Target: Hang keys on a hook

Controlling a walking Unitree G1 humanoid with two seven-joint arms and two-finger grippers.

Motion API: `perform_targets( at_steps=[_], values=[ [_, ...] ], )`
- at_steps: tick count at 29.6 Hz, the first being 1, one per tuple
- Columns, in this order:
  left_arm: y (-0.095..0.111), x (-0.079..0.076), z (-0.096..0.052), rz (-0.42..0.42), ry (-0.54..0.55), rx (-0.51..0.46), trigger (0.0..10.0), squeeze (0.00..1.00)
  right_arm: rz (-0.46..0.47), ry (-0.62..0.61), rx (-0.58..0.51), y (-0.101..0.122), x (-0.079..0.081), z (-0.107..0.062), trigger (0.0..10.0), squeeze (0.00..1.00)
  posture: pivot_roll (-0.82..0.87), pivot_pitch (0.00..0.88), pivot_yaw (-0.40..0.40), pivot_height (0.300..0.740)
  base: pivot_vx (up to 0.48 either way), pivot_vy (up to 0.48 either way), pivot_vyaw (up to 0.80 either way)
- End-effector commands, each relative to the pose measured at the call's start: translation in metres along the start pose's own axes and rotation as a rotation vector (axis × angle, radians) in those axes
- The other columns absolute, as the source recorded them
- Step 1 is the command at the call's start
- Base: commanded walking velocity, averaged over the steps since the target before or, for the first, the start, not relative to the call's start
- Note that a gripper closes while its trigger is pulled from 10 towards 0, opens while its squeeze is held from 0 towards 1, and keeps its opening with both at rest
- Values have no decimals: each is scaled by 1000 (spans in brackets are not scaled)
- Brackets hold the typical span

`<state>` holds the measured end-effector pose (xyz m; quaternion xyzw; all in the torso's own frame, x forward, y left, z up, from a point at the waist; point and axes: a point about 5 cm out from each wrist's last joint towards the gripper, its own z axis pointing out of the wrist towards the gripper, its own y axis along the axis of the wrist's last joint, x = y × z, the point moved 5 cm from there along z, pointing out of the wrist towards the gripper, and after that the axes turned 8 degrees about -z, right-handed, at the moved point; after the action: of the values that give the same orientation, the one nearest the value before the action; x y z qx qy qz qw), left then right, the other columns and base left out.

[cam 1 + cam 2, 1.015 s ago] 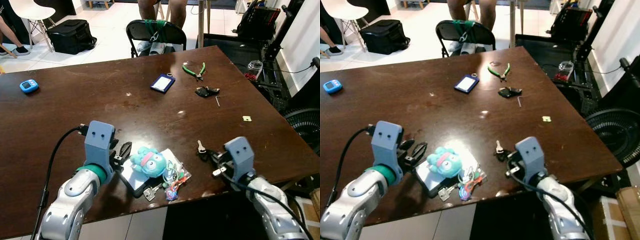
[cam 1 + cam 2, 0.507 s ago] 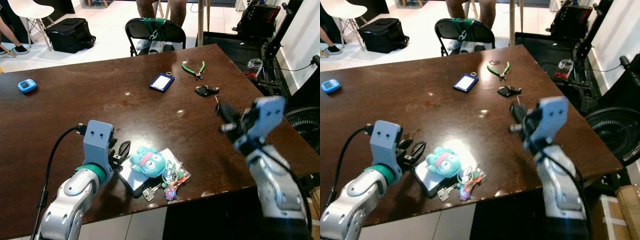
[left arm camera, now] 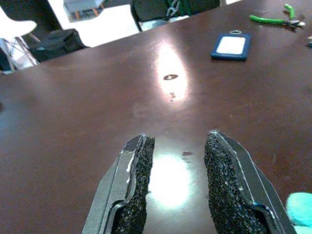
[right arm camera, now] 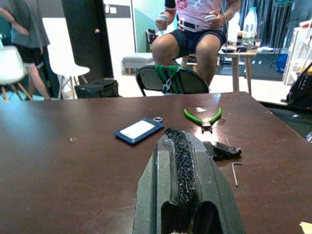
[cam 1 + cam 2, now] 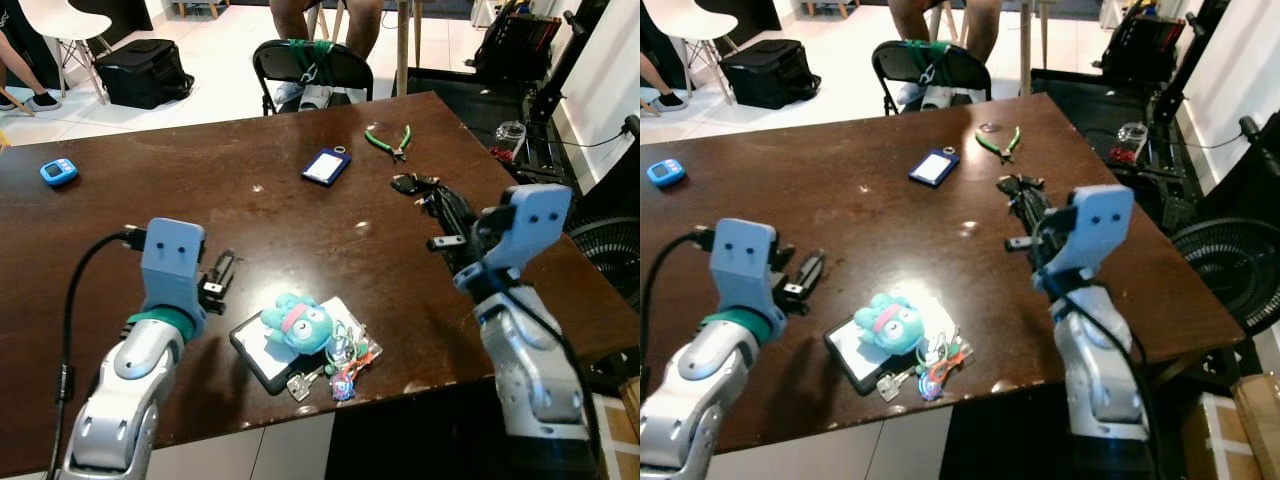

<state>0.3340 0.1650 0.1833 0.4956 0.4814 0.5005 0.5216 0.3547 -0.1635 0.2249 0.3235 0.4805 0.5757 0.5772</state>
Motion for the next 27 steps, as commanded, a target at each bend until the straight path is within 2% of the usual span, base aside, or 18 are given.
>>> perform_targets(
  at_steps=[1,13,27],
  values=[
    [-2,6,-1,13,26,0,10000,0,-7,7,17,-6,4,-3,10000,0,-112,24,109,740,0,0,0],
    [-5,8,-1,20,46,-4,10000,0,5,37,24,-5,13,4,10000,0,-107,9,105,740,-355,0,0],
    [-5,7,0,29,48,-15,10000,0,-23,32,27,-7,15,4,10000,0,-111,10,104,740,-441,0,0]
  ],
)
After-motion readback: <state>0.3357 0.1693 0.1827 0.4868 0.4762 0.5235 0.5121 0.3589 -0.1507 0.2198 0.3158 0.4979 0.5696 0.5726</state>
